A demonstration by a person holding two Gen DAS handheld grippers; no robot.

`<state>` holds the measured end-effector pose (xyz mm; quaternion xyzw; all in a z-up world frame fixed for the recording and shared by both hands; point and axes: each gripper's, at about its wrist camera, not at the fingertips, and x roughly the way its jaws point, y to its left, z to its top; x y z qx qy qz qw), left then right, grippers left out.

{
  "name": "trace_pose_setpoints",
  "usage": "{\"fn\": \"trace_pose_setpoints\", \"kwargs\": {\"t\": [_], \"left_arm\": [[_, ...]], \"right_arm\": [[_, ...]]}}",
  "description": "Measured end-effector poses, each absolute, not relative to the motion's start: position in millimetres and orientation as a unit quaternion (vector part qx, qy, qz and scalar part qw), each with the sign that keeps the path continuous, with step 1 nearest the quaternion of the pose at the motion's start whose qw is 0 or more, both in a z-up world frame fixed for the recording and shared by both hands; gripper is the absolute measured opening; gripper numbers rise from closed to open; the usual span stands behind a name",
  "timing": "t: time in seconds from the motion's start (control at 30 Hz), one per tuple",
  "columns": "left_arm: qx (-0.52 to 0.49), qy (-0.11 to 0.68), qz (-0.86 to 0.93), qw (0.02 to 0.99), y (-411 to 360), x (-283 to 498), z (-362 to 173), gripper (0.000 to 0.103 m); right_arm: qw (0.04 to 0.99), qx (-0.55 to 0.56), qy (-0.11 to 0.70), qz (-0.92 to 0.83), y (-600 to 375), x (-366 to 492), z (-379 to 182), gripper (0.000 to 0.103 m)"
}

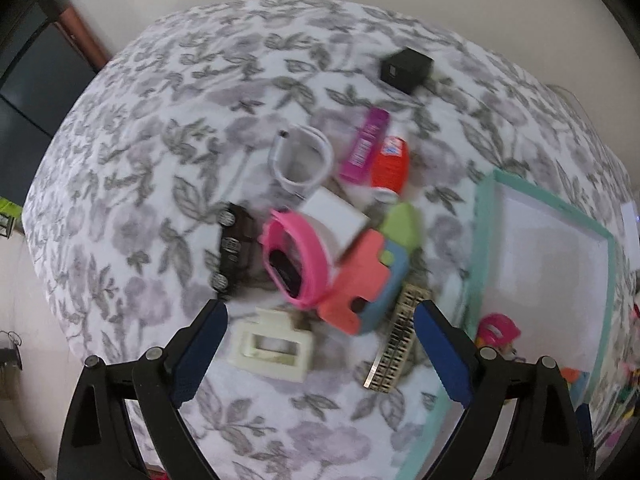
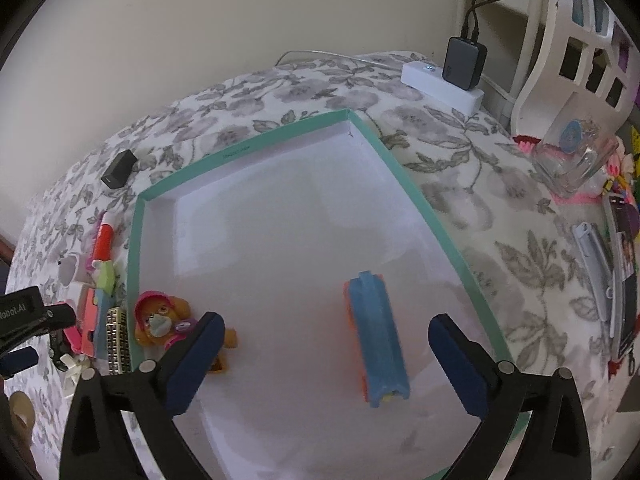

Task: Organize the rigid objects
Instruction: 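Move both tools back to the pile and grasp the black-gold bar with the right tool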

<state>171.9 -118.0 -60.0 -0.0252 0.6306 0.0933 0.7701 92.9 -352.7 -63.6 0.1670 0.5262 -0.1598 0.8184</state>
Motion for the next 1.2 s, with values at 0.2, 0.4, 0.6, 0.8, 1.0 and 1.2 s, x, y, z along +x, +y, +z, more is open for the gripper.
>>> {"fn": "trace_pose_setpoints", "kwargs": {"t": [0.2,0.4,0.6,0.8,1.0,1.2], "left_arm": [[-0.039,0.612,0.103,0.783,-102,178,-44,0.097],[-0.074,0.603,0.092,0.789,-78,183,-32,0.103],[-0.110,0.583,0.114,0.797,-34,184,-19,0.103],[-0.129,0.572,0.148,0.797,9,181,-15,0.103],[-0.105,0.570,0.186,0.793,40,174,-17,0.103],[-0.134,0.579,0.172,0.786,48,174,-23,0.103]], "right_arm": [[0.828,0.185,0.502,-0.169,-354,94,-52,0.103],[0.864,0.159,0.457,-0.143,-328,110,-12,0.103],[0.870,0.142,0.460,-0.106,-284,135,9,0.103],[0.867,0.136,0.476,-0.058,-240,152,8,0.103],[0.860,0.125,0.494,-0.025,-209,159,-9,0.103],[0.854,0.091,0.513,-0.001,-187,160,-25,0.101]]}}
